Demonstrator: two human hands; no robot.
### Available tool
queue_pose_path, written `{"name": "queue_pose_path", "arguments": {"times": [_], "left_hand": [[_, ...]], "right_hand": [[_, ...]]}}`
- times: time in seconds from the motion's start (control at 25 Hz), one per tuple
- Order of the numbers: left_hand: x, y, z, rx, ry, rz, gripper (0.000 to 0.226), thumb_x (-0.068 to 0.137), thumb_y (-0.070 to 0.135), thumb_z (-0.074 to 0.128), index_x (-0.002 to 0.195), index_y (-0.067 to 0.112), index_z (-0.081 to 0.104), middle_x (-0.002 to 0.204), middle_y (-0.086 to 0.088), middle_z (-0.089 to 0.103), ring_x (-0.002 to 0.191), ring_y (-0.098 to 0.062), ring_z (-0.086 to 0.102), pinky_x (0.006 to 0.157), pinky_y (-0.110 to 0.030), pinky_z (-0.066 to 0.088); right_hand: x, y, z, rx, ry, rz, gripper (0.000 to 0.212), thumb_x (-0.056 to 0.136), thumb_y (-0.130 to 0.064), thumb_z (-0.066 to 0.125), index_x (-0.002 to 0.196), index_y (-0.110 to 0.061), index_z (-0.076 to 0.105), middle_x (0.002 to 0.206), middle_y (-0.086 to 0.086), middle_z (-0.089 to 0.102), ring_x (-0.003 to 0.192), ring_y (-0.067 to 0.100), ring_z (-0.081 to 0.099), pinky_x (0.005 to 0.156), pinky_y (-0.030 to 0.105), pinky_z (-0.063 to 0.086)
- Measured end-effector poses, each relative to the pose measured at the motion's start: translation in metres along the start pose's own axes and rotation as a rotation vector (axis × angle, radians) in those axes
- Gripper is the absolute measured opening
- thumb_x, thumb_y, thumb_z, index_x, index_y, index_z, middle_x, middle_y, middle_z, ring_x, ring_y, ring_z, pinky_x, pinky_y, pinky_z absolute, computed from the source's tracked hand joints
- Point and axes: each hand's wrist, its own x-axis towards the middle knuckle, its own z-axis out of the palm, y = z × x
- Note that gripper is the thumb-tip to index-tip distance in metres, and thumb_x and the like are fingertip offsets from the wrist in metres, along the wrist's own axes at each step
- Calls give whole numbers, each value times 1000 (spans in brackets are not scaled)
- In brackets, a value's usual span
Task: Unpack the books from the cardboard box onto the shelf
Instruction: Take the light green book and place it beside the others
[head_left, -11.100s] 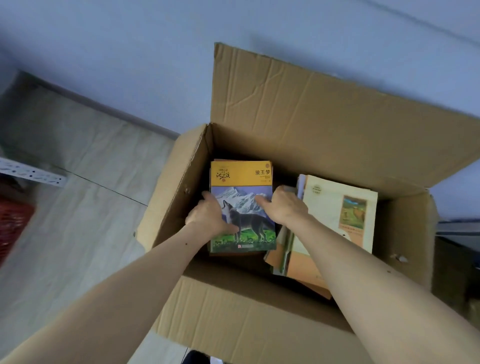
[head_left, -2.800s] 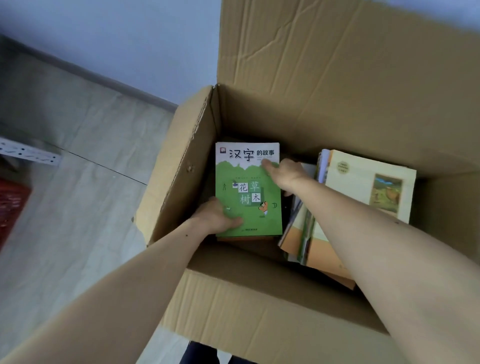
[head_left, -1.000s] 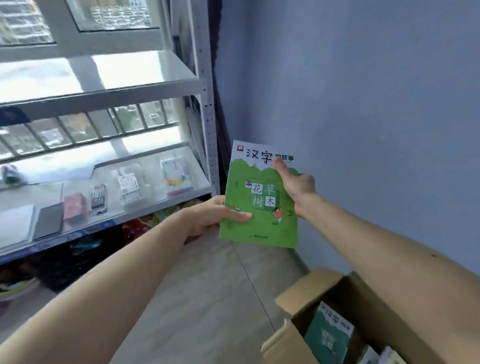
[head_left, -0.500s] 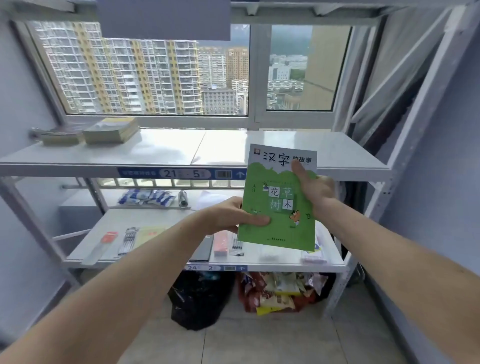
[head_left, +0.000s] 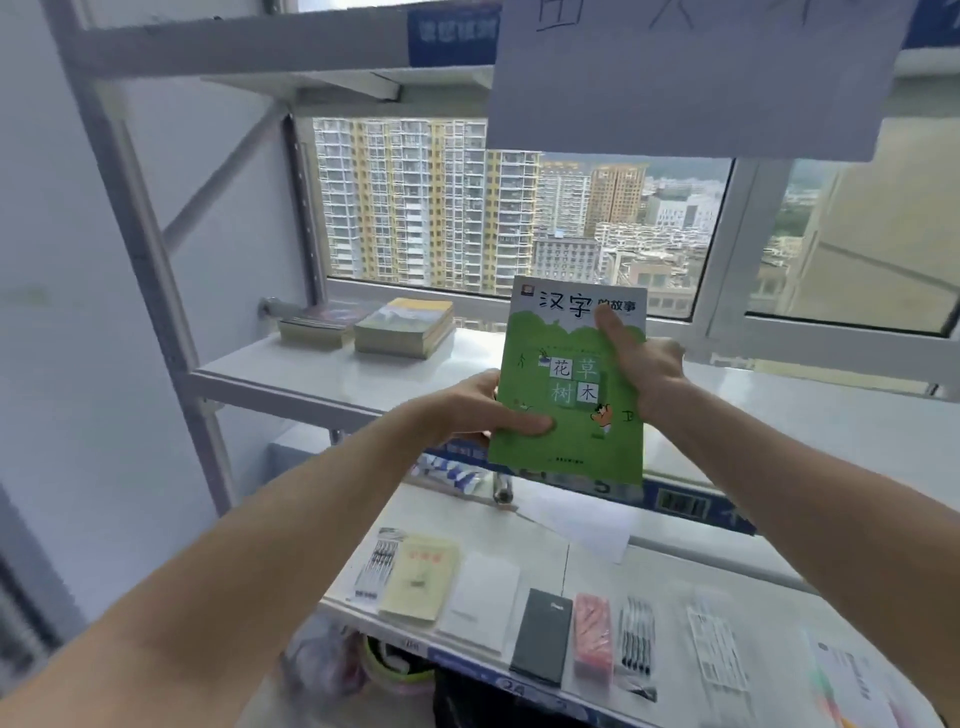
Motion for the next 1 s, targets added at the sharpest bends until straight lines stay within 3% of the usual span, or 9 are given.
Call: {"name": "queue_pose_path", "arguments": {"times": [0.16,0.28,0.4,0.48,0.56,0.68,0.76,0.88,1.0], "left_hand": [[43,-24,-77,-14,105,-44,64,78,19,83,135,17,55,123,-6,70,110,-27,70,95,-50,56],[75,-47,-122,-20,132,-38,63,77,16,84,134,18,57,122,-3,72,109,-23,70,94,-44,58],[115,-73,-163,-25,125,20,70,75,11,85,137,16,53,120,-1,71,104,-13,70,81,-28,61],[142,-89,-186,14,147,73,75,72,8,87,137,15,51,121,-1,68,101,-10,70,75,-20,60],[166,-102,-203,73,212,124,79,66,10,90,134,17,52,126,-5,64,110,-20,67,84,-31,60],[201,-118,-217,128,245,172,87,57,20,93,131,25,48,125,-3,58,115,-23,61,93,-44,57],[217,-125,-218,133,229,179,91,55,24,92,133,26,44,124,-2,58,115,-22,60,93,-46,57],[232,-137,-217,91,222,189,96,57,19,93,138,27,41,122,0,64,115,-22,62,93,-47,56],[234,-146,-212,43,247,212,89,58,21,93,131,33,43,117,-3,69,111,-24,66,89,-50,57]], "right_hand": [[57,-25,73,-1,-86,-55,116,19,-88,67,100,-5,63,99,18,74,92,35,72,82,52,59],[91,-29,117,26,-116,-103,102,30,-85,73,99,-11,63,93,12,74,85,31,73,80,46,60],[125,-23,158,42,-59,-189,76,46,-81,75,90,-20,61,85,1,75,80,24,74,70,36,61],[147,-17,180,42,-9,-241,93,47,-85,71,105,-13,59,96,2,74,88,25,72,76,40,60],[164,-12,195,67,6,-288,106,49,-84,71,124,-11,54,111,5,71,100,27,69,87,48,57],[187,1,207,88,76,-356,67,59,-71,77,105,-26,61,98,-4,75,91,18,72,85,48,58],[199,10,210,87,116,-374,55,61,-68,78,97,-30,60,92,-7,75,86,13,73,83,46,59],[212,22,212,73,142,-382,56,61,-69,77,97,-30,60,90,-8,75,85,14,73,81,47,59],[220,31,209,88,139,-392,65,58,-73,77,97,-24,60,96,8,73,90,31,71,79,54,58]]}}
